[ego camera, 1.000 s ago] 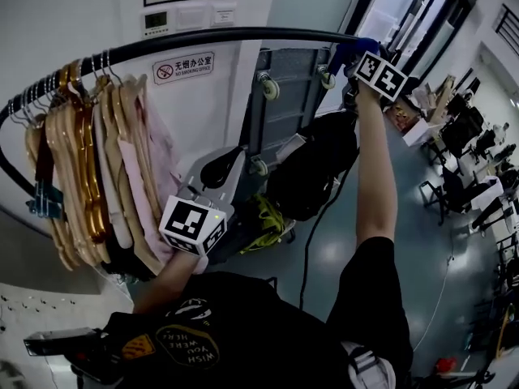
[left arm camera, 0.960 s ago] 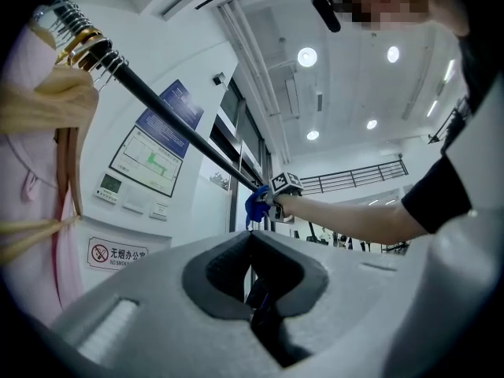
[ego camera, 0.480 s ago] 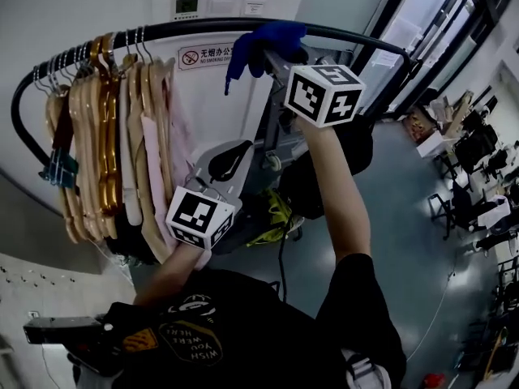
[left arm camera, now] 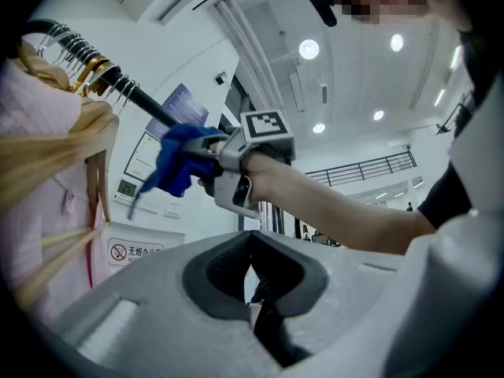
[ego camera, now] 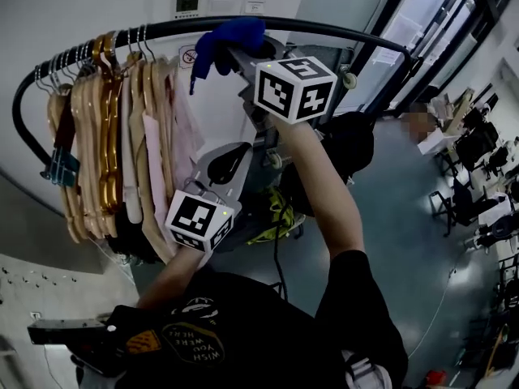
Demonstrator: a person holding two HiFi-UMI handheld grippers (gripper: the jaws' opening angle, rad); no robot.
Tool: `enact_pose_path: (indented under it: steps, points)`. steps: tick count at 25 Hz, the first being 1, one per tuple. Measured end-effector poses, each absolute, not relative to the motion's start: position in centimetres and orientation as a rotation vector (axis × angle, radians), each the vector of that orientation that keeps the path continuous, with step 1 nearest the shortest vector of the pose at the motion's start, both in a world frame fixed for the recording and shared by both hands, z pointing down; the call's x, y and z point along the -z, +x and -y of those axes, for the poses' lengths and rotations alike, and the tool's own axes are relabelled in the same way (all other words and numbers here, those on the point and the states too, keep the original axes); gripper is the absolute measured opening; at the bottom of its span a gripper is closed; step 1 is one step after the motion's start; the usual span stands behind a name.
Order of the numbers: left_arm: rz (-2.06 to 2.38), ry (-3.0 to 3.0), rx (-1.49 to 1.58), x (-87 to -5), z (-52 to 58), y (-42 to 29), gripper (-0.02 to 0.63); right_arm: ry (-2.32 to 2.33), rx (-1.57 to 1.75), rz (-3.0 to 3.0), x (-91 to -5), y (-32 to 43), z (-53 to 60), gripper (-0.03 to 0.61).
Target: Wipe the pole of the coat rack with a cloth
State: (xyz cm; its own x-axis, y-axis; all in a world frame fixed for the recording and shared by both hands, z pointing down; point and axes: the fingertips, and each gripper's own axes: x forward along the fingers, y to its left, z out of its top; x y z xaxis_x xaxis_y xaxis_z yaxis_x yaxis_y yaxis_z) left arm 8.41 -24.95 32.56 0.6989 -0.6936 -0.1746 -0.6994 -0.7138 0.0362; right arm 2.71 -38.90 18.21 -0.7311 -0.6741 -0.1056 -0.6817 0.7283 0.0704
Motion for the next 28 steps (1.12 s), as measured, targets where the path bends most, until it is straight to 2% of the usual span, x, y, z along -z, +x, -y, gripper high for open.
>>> enact_pose_path:
  steps: [8,14,19,21,23,28]
  points:
    - [-1.037,-2.904,-0.29,-31.2,27.1,12.5,-0.002,-1.672,-0.01,-2.557,-18.3,22.4,45.3,0.084]
    - [-0.86,-2.939,-0.297,-30.0,26.9,17.3,-0.002,-2.035,0.04,-2.369,-18.5,35.0,48.6,0.084]
    - [-0.821,-2.945,-0.287,-29.4,26.8,18.4,-0.002,-2.336,0.093,-2.066,-18.6,45.0,50.6,0.084]
    - [-0.831,-2.944,-0.284,-29.4,26.8,18.1,-0.002,-2.341,0.085,-2.058,-18.6,44.7,50.5,0.084]
    - [-0.846,-2.939,-0.277,-29.5,26.8,17.5,-0.002,-2.256,0.065,-2.126,-18.3,41.3,49.8,0.084]
    - [-0.862,-2.96,-0.243,-31.0,26.3,16.2,-0.002,-1.903,-0.134,-2.472,-18.1,25.9,45.3,0.084]
